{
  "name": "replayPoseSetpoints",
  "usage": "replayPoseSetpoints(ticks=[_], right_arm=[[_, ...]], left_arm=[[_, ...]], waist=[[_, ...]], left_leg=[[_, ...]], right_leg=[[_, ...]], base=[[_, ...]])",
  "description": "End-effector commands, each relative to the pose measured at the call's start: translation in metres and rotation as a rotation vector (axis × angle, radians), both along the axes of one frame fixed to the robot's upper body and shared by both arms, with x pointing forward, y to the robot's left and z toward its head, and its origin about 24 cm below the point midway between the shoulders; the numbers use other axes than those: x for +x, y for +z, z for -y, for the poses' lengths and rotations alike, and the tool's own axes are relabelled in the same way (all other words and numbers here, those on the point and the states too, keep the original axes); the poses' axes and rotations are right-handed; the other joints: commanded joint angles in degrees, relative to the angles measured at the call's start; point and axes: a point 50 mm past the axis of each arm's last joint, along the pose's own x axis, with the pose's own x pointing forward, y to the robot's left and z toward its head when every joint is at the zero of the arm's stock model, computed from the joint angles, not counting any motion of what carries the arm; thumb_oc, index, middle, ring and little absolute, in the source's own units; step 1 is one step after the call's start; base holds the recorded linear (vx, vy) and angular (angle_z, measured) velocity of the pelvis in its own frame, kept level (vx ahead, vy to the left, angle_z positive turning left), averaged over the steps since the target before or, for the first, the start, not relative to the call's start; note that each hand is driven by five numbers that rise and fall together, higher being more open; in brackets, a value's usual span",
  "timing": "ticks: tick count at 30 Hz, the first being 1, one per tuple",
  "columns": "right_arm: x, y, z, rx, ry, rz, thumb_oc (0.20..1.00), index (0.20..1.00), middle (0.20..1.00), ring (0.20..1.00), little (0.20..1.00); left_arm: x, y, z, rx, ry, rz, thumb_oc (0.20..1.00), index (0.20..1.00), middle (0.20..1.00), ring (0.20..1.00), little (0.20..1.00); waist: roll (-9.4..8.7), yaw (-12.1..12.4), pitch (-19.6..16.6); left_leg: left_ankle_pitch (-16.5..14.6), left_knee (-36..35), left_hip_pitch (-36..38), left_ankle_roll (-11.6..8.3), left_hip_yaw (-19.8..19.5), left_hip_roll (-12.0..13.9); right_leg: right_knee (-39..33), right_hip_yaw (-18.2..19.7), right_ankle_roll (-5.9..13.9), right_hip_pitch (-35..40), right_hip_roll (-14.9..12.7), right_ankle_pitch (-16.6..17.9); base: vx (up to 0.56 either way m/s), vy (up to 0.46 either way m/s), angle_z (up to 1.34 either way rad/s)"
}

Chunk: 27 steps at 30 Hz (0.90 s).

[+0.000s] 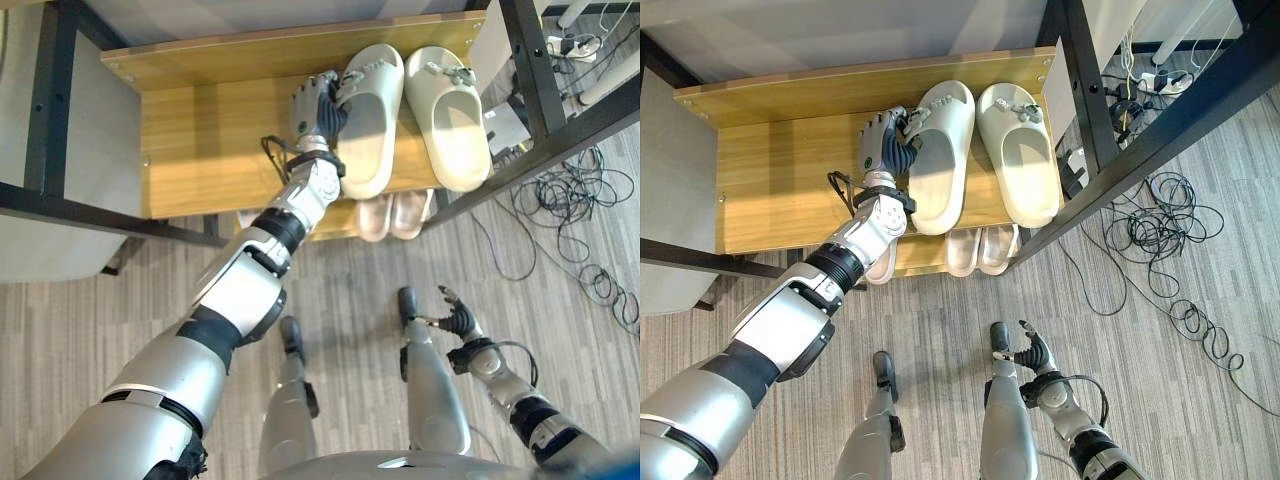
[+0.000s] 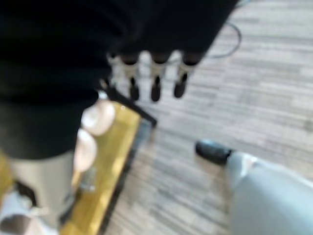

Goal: Arrange the slippers neatly on the shoe rack.

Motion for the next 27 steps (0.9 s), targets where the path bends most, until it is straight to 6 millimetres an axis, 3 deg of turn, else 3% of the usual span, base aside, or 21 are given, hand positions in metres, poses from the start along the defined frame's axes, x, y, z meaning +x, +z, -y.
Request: replayPoseSetpoints(ticks=[1, 3, 5, 7, 8, 17, 27], right_arm=[[0.018, 0.024, 0.007, 0.011, 0.019, 0.116, 1.0, 1.0, 1.0, 1.0, 1.0], [0.02, 0.025, 0.006, 0.013, 0.017, 0.123, 1.0, 1.0, 1.0, 1.0, 1.0], [0.022, 0.026, 0.006, 0.01, 0.015, 0.128, 1.0, 1.0, 1.0, 1.0, 1.0], [0.023, 0.027, 0.006, 0.007, 0.011, 0.13, 1.0, 1.0, 1.0, 1.0, 1.0], [0.023, 0.027, 0.006, 0.005, 0.009, 0.127, 1.0, 1.0, 1.0, 1.0, 1.0], [0.023, 0.024, 0.007, -0.008, 0.003, 0.103, 1.0, 1.0, 1.0, 1.0, 1.0], [0.022, 0.018, 0.005, -0.007, -0.036, 0.067, 1.0, 1.0, 1.0, 1.0, 1.0]], left_arm=[[0.006, -0.033, -0.003, 0.03, 0.055, -0.247, 0.338, 0.338, 0.338, 0.338, 0.338], [0.005, -0.039, -0.005, 0.031, 0.064, -0.266, 0.539, 0.539, 0.539, 0.539, 0.539], [0.004, -0.048, -0.009, 0.027, 0.077, -0.293, 0.608, 0.608, 0.608, 0.608, 0.608], [0.004, -0.051, -0.014, 0.021, 0.091, -0.302, 0.843, 0.843, 0.843, 0.843, 0.843], [0.004, -0.052, -0.018, 0.012, 0.102, -0.31, 1.0, 1.0, 1.0, 1.0, 1.0], [0.004, -0.06, -0.047, -0.127, 0.172, -0.348, 1.0, 1.0, 1.0, 1.0, 1.0], [-0.005, -0.079, -0.052, -0.271, 0.108, -0.323, 1.0, 1.0, 1.0, 1.0, 1.0]], waist=[[2.44, -1.9, 4.2], [2.33, -1.9, 4.3], [2.42, -1.8, 4.5], [2.5, -1.7, 4.5], [2.53, -1.6, 4.5], [2.79, -1.0, 4.2], [4.61, 1.7, 3.2]], left_leg=[[0.1, 0.2, 2.3, -2.89, -3.1, 5.6], [0.0, 0.2, 2.3, -2.85, -3.0, 5.6], [0.0, 0.2, 2.3, -2.82, -3.0, 5.5], [0.1, 0.2, 2.2, -2.81, -3.0, 5.5], [0.1, 0.2, 2.2, -2.8, -3.0, 5.5], [0.1, 0.2, 2.8, -2.72, -3.5, 5.1], [-0.1, 0.2, 5.2, -2.36, -4.2, 4.7]], right_leg=[[8.4, -0.7, 3.92, -2.4, -2.1, -3.9], [8.2, -0.6, 3.96, -2.4, -2.2, -3.8], [8.1, -0.6, 3.97, -2.5, -2.3, -3.7], [8.1, -0.6, 3.97, -2.5, -2.3, -3.7], [8.1, -0.7, 3.97, -2.5, -2.3, -3.7], [8.1, -1.1, 3.95, -1.2, -2.6, -3.9], [8.8, -2.1, 3.65, 2.0, -3.2, -5.0]], base=[[0.0, 0.0, 0.0], [0.0, 0.0, 0.0], [0.0, 0.0, 0.0], [0.0, 0.0, 0.0], [0.0, 0.0, 0.0], [0.0, 0.0, 0.0], [0.0, 0.002, 0.01]])
